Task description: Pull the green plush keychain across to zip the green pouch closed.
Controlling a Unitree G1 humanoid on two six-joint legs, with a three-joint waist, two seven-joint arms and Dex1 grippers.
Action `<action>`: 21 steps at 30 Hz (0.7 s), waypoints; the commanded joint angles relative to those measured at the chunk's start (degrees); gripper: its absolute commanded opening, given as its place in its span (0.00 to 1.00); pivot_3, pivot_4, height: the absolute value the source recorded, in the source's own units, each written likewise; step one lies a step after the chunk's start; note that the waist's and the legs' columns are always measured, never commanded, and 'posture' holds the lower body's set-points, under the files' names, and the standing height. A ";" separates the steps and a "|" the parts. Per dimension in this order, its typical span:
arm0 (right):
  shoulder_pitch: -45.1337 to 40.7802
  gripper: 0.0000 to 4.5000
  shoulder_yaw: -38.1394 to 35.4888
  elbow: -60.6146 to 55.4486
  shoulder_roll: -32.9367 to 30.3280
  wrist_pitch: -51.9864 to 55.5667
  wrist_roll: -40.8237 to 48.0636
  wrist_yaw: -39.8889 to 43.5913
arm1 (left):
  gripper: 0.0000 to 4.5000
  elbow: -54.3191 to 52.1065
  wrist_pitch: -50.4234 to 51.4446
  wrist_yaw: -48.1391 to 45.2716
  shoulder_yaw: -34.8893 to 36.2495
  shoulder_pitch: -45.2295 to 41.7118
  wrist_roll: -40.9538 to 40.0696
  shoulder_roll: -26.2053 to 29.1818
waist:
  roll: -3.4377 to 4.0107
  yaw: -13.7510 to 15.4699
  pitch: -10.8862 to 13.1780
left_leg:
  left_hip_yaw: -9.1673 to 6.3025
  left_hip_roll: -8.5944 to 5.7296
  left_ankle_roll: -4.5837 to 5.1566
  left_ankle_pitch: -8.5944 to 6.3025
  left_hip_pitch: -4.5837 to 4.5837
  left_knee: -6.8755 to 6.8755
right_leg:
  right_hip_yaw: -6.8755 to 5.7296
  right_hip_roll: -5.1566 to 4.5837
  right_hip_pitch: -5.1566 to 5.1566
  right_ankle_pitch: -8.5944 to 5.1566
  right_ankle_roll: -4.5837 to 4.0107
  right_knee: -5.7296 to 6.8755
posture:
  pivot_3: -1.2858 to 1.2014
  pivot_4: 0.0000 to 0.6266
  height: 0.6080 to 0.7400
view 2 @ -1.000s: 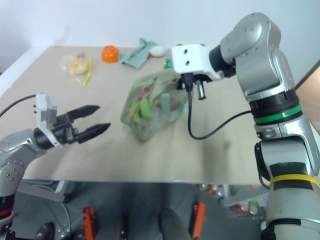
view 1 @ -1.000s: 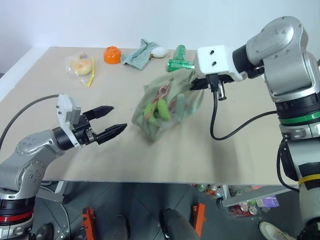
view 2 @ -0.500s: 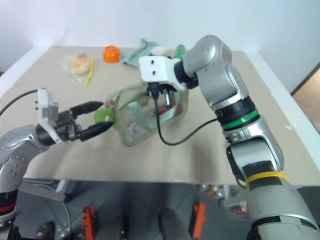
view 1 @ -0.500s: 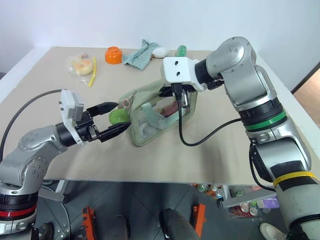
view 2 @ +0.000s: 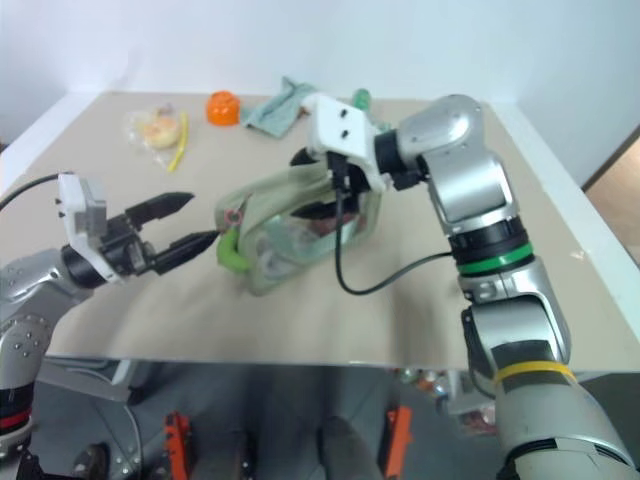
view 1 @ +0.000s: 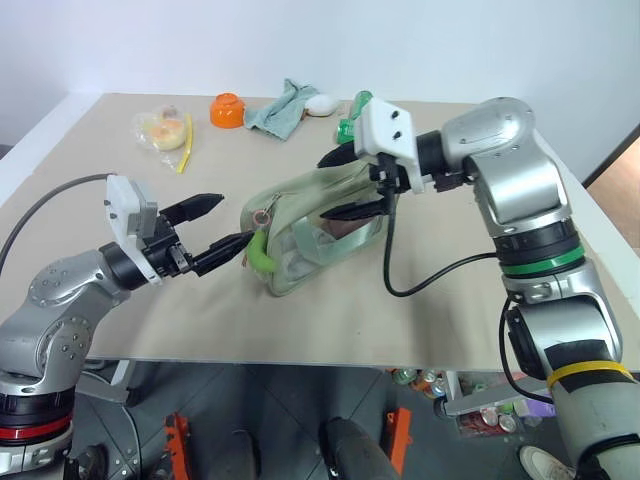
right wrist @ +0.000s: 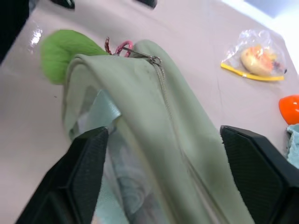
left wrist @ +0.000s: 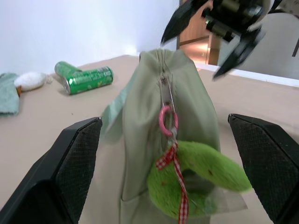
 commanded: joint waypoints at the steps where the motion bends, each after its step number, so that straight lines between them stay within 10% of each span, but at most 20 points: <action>1: -0.86 0.88 -4.55 3.93 -2.35 -2.18 2.93 0.18 | 1.00 -1.57 -1.01 0.01 1.27 -0.20 -0.29 0.15 | 0.00 0.00 0.00 | 0.00 0.00 0.00 0.00 0.00 0.00 | 0.00 0.01 0.00 -0.10 0.17 0.00 | 0.52 0.24 1.00; 21: -11.36 0.88 -5.71 47.75 1.14 -32.03 -2.04 1.02 | 1.00 -4.69 4.31 3.10 3.42 0.03 -5.72 1.17 | 0.01 -1.19 0.01 | 0.03 -0.02 0.03 0.00 0.06 -0.09 | 0.08 0.00 0.04 0.05 -0.09 -0.01 | 0.52 0.24 1.00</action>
